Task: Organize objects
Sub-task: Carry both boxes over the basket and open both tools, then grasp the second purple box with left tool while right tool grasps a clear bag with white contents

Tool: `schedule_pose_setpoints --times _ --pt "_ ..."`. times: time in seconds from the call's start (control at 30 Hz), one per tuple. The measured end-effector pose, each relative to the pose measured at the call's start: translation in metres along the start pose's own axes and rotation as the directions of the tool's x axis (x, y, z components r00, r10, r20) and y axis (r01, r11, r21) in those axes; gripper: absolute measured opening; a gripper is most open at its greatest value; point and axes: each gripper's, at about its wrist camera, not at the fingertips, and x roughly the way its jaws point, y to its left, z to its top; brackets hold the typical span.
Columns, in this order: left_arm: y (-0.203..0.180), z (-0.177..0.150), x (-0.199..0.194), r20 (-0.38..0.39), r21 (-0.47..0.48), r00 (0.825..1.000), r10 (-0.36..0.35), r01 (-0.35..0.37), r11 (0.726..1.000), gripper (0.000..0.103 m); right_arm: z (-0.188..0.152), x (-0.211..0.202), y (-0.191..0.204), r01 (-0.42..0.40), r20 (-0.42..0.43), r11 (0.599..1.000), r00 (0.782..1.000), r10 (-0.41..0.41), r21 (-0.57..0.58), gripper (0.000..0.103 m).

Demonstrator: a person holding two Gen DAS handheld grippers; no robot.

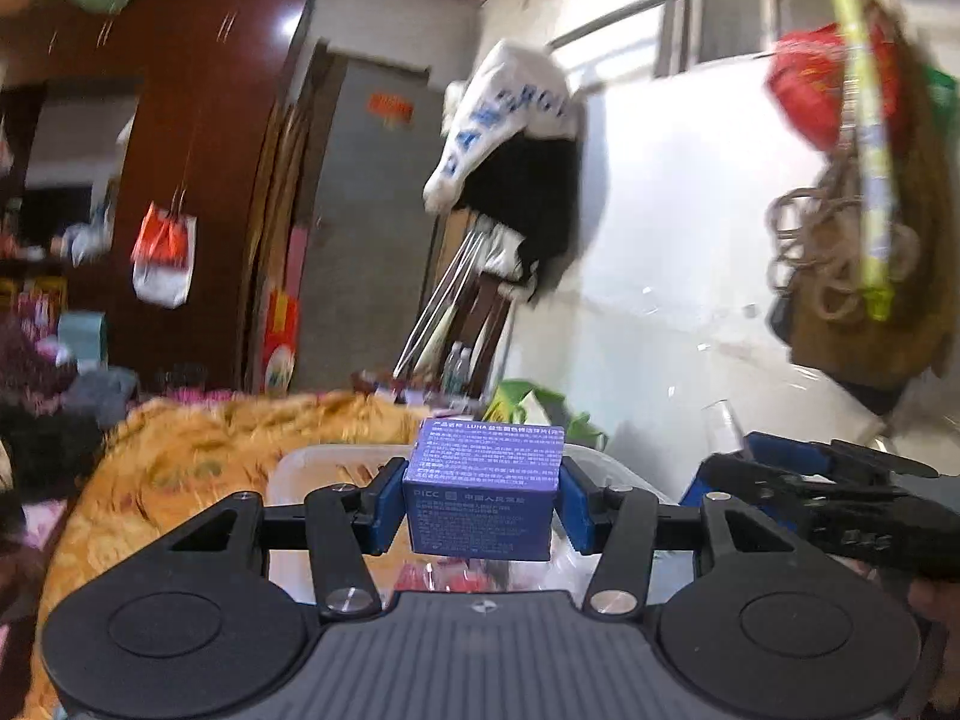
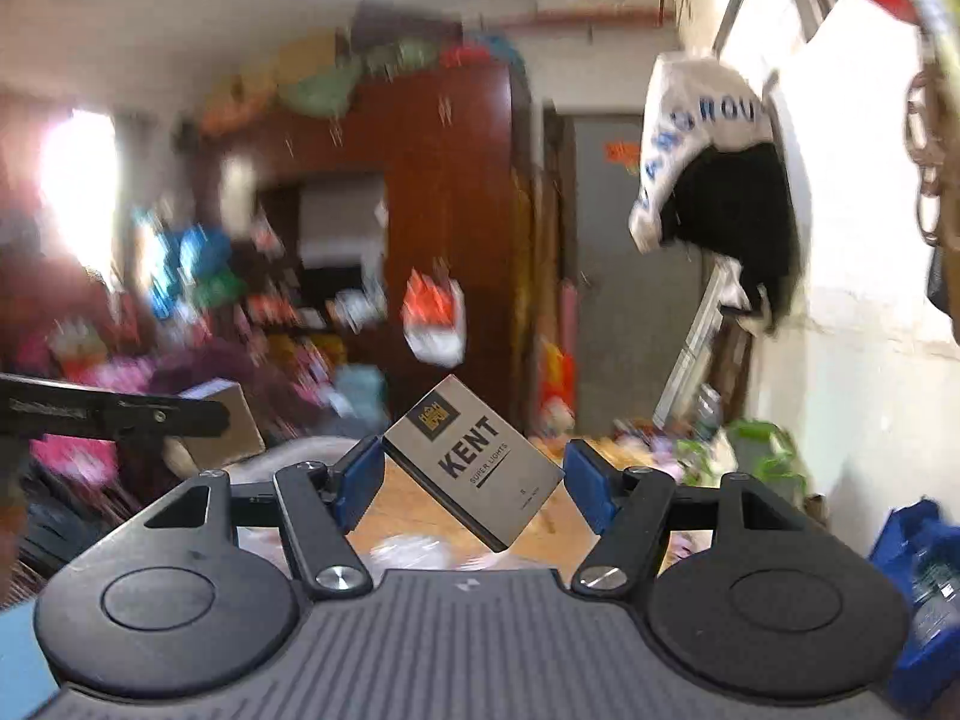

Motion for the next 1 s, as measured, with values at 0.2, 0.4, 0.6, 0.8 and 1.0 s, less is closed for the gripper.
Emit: schedule_pose_setpoints --times 0.2,0.4,0.6,0.8,1.0 --pt "-0.003 -0.006 0.041 -0.054 0.012 0.996 0.064 -0.064 0.998 0.089 -0.014 0.044 -0.003 0.039 -0.101 0.999 0.994 -0.042 -0.033 0.078" --pt "-0.003 -0.032 0.018 -0.020 0.023 0.994 0.104 -0.103 0.994 0.092 -0.026 -0.002 -0.011 0.001 0.009 0.998 1.000 -0.002 0.058 0.103" --pt "0.006 -0.087 -0.044 0.044 -0.008 0.996 0.072 -0.071 0.997 0.093 -0.088 -0.045 0.002 -0.207 -0.105 0.955 0.967 0.233 0.212 0.103" --pt "0.032 -0.113 -0.028 -0.065 -0.029 0.993 0.095 -0.097 0.995 0.093 -0.130 -0.025 0.050 -0.328 -0.263 0.928 0.893 0.366 0.179 0.102" --pt "0.044 -0.122 -0.023 -0.116 -0.046 0.988 0.102 -0.107 0.993 0.093 -0.129 -0.009 0.083 -0.367 -0.364 0.926 0.854 0.372 0.086 0.048"
